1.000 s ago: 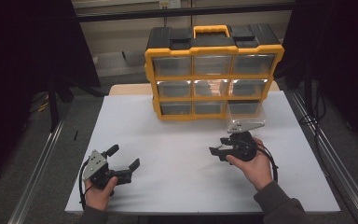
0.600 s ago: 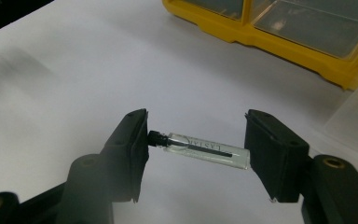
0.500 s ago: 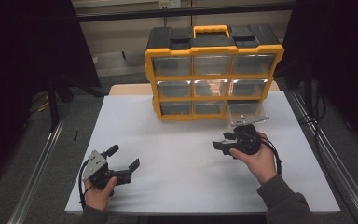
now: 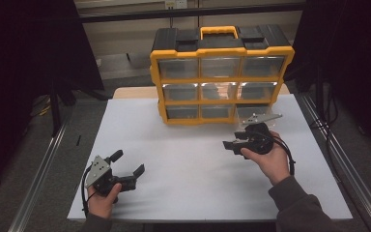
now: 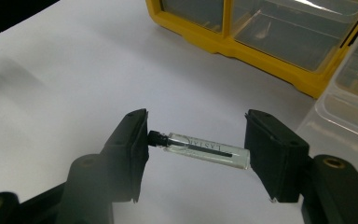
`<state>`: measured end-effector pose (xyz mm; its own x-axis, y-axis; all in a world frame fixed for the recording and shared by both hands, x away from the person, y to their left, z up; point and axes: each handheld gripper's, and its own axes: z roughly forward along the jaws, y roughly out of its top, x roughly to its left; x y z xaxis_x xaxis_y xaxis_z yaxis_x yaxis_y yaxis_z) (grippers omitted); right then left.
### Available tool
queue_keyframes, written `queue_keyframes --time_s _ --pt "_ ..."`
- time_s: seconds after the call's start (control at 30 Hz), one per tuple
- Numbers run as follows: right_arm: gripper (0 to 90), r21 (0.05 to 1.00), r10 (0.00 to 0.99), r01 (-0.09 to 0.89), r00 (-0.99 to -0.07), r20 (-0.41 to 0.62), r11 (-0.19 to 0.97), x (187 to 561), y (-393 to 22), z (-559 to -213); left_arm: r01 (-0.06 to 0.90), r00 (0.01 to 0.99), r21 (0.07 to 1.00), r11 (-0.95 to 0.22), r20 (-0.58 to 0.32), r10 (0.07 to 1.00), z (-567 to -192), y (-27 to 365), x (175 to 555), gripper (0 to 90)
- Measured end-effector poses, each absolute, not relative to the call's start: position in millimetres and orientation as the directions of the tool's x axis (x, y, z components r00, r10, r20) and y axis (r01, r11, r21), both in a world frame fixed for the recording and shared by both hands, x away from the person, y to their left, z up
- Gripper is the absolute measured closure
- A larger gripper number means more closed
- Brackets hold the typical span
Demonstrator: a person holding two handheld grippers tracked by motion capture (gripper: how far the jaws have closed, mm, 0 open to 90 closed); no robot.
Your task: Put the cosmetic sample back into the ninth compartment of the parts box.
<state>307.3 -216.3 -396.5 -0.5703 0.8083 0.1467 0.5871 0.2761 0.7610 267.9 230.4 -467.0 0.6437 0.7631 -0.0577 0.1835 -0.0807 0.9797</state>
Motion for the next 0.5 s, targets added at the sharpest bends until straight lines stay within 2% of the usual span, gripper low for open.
queue_keyframes --time_s 0.17,0.2,0.5 --pt "40.0 0.757 0.811 0.589 -0.567 0.141 0.281 311.1 -219.5 -394.4 0.185 0.637 0.981 -0.056 -0.076 0.767 -467.1 229.4 267.8 2.2" --pt "40.0 0.757 0.811 0.589 -0.567 0.141 0.281 311.1 -219.5 -394.4 0.183 0.642 0.980 -0.082 -0.056 0.765 -466.8 231.2 268.1 2.2" --pt "40.0 0.761 0.817 0.586 -0.561 0.134 0.278 315.6 -224.5 -388.8 0.184 0.642 0.980 -0.078 -0.060 0.764 -467.1 231.0 268.0 2.2"
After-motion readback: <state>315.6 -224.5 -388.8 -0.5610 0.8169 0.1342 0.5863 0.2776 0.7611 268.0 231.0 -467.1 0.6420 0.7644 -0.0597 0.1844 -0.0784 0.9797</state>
